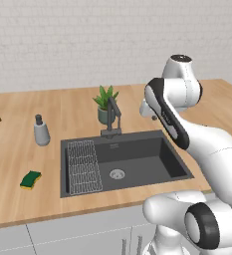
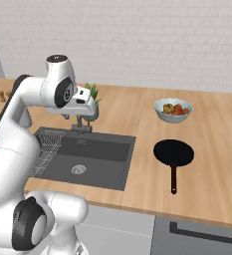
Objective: Pick the pan and sponge and place them into the sink. Then turn on the water.
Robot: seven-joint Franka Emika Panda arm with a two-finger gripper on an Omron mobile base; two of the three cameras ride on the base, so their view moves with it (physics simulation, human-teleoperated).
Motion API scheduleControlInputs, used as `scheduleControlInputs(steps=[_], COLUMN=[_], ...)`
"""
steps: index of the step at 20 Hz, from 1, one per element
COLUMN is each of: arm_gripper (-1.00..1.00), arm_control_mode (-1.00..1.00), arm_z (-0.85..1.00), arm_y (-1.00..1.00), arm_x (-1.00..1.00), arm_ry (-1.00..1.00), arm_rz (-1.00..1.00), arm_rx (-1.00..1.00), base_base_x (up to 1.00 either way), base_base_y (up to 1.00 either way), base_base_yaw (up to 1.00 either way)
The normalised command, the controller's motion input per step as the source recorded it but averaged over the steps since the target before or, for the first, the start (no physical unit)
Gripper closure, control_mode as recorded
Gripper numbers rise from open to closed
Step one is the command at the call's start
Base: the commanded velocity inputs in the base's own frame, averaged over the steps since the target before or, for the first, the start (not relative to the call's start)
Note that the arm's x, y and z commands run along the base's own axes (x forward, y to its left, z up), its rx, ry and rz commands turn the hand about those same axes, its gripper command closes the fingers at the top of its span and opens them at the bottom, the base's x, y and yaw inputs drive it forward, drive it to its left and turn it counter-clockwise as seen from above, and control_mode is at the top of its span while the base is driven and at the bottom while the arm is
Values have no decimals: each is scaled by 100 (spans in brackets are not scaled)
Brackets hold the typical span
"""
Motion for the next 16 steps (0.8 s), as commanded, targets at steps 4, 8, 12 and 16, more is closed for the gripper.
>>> scheduleControlInputs(steps=[4, 8, 12, 16], arm_gripper=[-100, -100, -100, -100], arm_control_mode=[-100, -100, -100, -100], arm_z=[-8, -12, -15, -29], arm_y=[-26, -100, -100, -100], arm_x=[8, 0, 0, 17], arm_ry=[1, 12, 25, 34], arm_rz=[0, 0, 0, -1], arm_rx=[0, 0, 0, -2], base_base_x=[0, 0, 0, 0], base_base_y=[0, 0, 0, 0], base_base_yaw=[0, 0, 0, 0])
